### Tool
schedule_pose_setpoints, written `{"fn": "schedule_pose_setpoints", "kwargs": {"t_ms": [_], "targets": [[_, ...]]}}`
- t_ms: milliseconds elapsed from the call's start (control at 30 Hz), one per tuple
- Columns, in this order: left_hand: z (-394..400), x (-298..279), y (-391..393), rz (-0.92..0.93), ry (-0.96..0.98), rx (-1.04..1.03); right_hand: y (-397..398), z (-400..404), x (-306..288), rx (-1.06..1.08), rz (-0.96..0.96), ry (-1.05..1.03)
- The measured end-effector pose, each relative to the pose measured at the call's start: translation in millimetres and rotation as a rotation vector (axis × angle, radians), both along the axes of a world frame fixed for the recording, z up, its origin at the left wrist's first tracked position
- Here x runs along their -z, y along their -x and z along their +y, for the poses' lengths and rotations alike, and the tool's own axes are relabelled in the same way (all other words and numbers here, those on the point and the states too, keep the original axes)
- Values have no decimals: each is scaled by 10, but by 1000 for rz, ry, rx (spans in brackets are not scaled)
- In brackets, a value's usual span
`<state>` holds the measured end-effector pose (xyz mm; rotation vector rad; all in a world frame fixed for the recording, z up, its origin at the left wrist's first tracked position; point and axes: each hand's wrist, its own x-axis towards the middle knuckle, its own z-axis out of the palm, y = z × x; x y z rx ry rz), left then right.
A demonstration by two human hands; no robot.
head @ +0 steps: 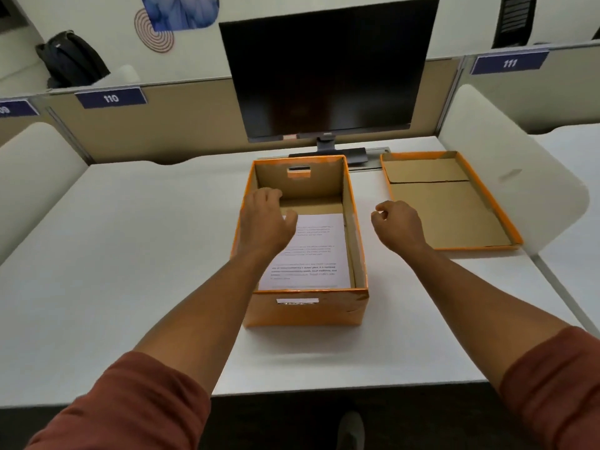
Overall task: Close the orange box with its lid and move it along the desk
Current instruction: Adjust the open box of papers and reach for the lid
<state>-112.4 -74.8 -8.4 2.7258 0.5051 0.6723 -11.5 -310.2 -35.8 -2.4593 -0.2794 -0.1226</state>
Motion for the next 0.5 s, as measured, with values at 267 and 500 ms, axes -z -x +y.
{"fn": "schedule_pose_setpoints", "kwargs": {"t_ms": [267,500], "targets": [[-913,-74,-763,-31,176,396,-334,-469,142,82,39,114],[-1551,20,-1325,93,280,593,-622,-728,438,111,133,264]]}}
